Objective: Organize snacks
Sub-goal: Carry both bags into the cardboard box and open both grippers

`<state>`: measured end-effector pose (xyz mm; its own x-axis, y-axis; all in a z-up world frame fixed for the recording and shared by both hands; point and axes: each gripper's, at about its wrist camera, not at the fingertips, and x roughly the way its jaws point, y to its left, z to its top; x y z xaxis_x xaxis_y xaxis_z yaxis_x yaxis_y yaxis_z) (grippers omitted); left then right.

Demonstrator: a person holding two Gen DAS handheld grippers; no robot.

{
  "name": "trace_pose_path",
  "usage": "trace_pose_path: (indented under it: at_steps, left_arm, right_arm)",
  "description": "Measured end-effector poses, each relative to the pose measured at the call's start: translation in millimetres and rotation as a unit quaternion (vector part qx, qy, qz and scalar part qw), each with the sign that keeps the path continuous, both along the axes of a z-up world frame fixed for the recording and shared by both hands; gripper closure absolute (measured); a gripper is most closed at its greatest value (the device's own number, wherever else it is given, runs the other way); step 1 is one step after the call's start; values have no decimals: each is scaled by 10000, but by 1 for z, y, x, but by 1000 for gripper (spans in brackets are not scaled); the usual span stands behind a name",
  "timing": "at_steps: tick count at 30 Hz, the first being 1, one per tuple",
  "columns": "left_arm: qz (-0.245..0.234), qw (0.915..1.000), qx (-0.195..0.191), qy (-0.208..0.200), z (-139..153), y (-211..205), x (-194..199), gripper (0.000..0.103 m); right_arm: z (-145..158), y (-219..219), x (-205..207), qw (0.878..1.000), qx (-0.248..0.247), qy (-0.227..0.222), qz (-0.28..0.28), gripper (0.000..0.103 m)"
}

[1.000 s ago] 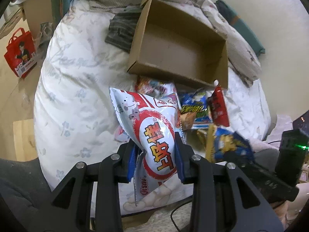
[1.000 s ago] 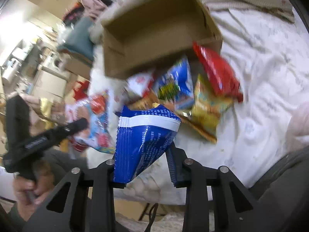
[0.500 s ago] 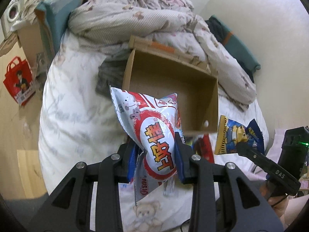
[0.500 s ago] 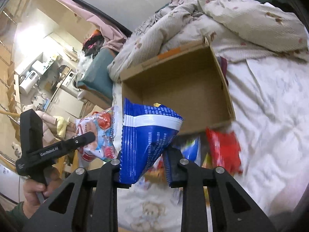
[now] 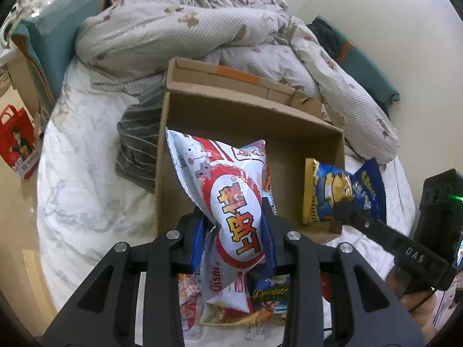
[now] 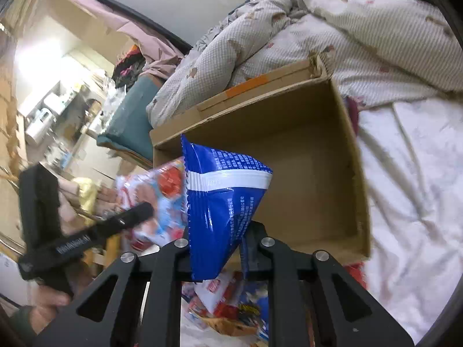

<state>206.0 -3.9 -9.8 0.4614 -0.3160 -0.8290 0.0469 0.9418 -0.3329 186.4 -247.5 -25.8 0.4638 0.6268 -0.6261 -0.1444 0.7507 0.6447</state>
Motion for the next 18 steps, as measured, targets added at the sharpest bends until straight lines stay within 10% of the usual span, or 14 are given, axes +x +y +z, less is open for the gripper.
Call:
trace_pose_path:
  at_steps: [18]
  left_arm:
    - [-38, 9990, 437, 120, -45, -8, 22, 73]
  right_arm:
    - [-73, 10, 25, 9916, 202, 1250, 253, 85]
